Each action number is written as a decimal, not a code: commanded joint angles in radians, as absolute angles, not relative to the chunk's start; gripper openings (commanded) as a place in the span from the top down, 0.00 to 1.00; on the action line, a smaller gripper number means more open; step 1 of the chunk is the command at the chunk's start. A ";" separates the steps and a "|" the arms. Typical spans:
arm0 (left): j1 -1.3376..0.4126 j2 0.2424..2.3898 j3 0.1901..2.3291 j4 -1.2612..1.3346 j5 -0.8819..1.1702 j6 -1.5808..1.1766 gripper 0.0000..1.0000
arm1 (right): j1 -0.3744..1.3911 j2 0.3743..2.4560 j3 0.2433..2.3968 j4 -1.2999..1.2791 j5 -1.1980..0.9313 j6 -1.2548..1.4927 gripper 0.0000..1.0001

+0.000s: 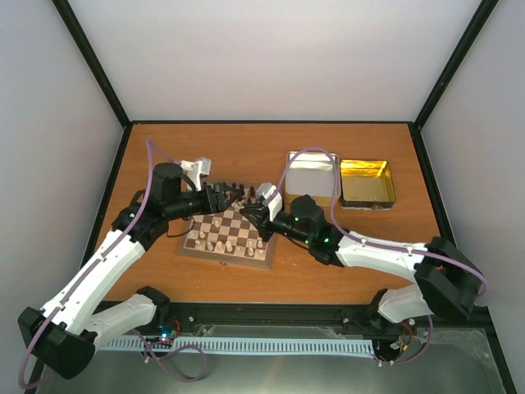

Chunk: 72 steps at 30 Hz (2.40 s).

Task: Set up the chess pieces on the board
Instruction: Place the chess piece on the chessboard, then pick up the chess piece from the chessboard.

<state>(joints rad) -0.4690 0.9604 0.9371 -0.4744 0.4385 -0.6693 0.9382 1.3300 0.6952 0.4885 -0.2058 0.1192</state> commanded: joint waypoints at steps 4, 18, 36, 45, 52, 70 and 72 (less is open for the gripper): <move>-0.449 0.991 0.925 -0.500 0.443 -0.678 0.35 | 0.903 1.471 0.629 0.656 -0.103 0.195 0.93; -0.449 1.021 0.922 -0.507 0.450 -0.666 0.35 | 0.839 1.683 0.503 0.906 -0.128 0.294 0.90; -0.449 1.030 0.913 -0.504 0.461 -0.667 0.35 | 0.823 1.793 0.453 1.027 -0.098 0.340 0.84; -0.448 1.031 0.905 -0.505 0.459 -0.667 0.35 | 0.824 1.797 0.437 1.028 -0.103 0.348 0.79; -0.449 1.034 0.906 -0.526 0.435 -0.646 0.35 | 0.824 1.652 0.502 0.757 -0.092 0.454 0.64; -0.448 0.808 0.849 -0.717 -0.209 -0.587 0.34 | 0.867 1.678 1.093 -0.478 0.056 0.547 0.59; -0.448 0.758 0.825 -0.716 -0.226 -0.573 0.33 | 0.874 1.703 1.134 -0.508 0.050 0.544 0.60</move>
<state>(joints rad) -0.4561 0.8322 0.8585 -0.6949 -0.1112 -0.6197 0.8585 1.6634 1.0550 -0.3336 0.0219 0.5392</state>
